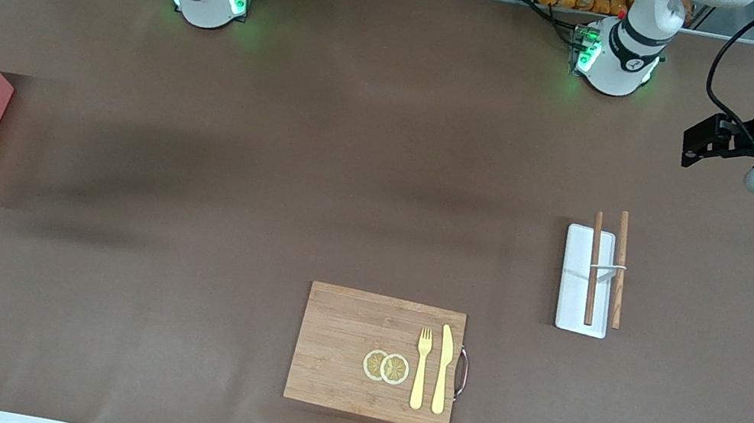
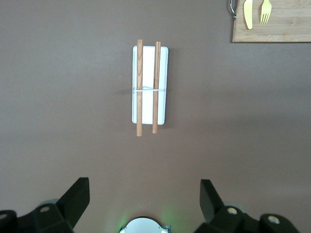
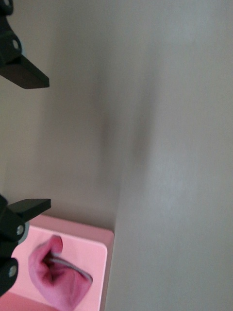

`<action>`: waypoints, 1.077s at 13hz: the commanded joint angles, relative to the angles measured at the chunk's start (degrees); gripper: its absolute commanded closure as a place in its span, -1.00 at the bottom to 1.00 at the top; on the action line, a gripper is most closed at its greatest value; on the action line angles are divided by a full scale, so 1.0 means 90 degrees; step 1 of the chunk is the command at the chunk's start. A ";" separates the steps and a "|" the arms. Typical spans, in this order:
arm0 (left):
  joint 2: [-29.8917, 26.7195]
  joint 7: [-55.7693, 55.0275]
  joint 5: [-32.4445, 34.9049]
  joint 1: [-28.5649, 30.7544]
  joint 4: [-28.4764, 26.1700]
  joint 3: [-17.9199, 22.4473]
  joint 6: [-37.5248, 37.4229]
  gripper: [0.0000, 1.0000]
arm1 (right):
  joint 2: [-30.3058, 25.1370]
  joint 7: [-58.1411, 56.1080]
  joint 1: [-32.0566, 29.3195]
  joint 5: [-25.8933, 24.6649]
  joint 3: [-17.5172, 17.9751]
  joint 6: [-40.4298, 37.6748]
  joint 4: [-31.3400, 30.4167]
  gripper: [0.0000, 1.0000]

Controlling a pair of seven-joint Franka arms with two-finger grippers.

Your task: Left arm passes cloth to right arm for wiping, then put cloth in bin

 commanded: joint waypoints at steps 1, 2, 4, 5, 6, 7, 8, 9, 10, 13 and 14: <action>0.0091 -0.0029 -0.0032 0.0054 0.0172 -0.0015 -0.0058 -1.00 | -0.0496 0.1142 0.0733 -0.0108 -0.0058 -0.0292 -0.0239 -1.00; 0.0101 -0.0029 -0.0023 0.0044 0.0172 -0.0015 -0.0049 -1.00 | -0.0585 0.1642 0.0929 -0.0117 -0.0049 -0.0380 -0.0239 -1.00; 0.0101 -0.0020 -0.0013 0.0054 0.0172 0.0004 -0.0049 -1.00 | -0.0683 0.1842 0.0786 -0.0205 0.0261 -0.0410 -0.0220 -1.00; 0.0101 -0.0029 -0.0013 0.0064 0.0163 0.0014 -0.0049 -1.00 | -0.0799 0.1804 0.0466 -0.0321 0.0496 -0.0420 -0.0210 -1.00; 0.0101 -0.0029 -0.0013 0.0054 0.0162 0.0014 -0.0049 -1.00 | -0.1033 0.1794 0.0356 -0.0390 0.0576 -0.0439 -0.0239 -1.00; 0.0110 -0.0020 -0.0003 0.0044 0.0172 0.0014 -0.0049 -1.00 | -0.1209 0.1794 0.0307 -0.0401 0.0557 -0.0536 -0.0278 -1.00; 0.0101 -0.0020 0.0007 0.0034 0.0172 0.0014 -0.0049 -1.00 | -0.1404 0.1794 0.0200 -0.0401 0.0557 -0.0605 -0.0317 -1.00; 0.0101 -0.0010 0.0017 0.0034 0.0172 0.0014 -0.0049 -1.00 | -0.1686 0.1784 0.0121 -0.0381 0.0567 -0.0528 -0.0511 -1.00; 0.0101 0.0019 0.0007 0.0034 0.0172 0.0014 0.0000 -1.00 | -0.1979 0.1784 0.0082 -0.0342 0.0576 -0.0276 -0.0803 -1.00; 0.0101 0.0097 0.0007 0.0064 0.0172 0.0014 0.0176 -1.00 | -0.2703 0.1842 0.0091 -0.0342 0.0731 -0.0039 -0.1517 -1.00; 0.0101 0.0097 0.0017 0.0054 0.0172 0.0014 0.0176 -1.00 | -0.2811 0.1891 0.0014 -0.0352 0.1013 -0.0049 -0.1489 -1.00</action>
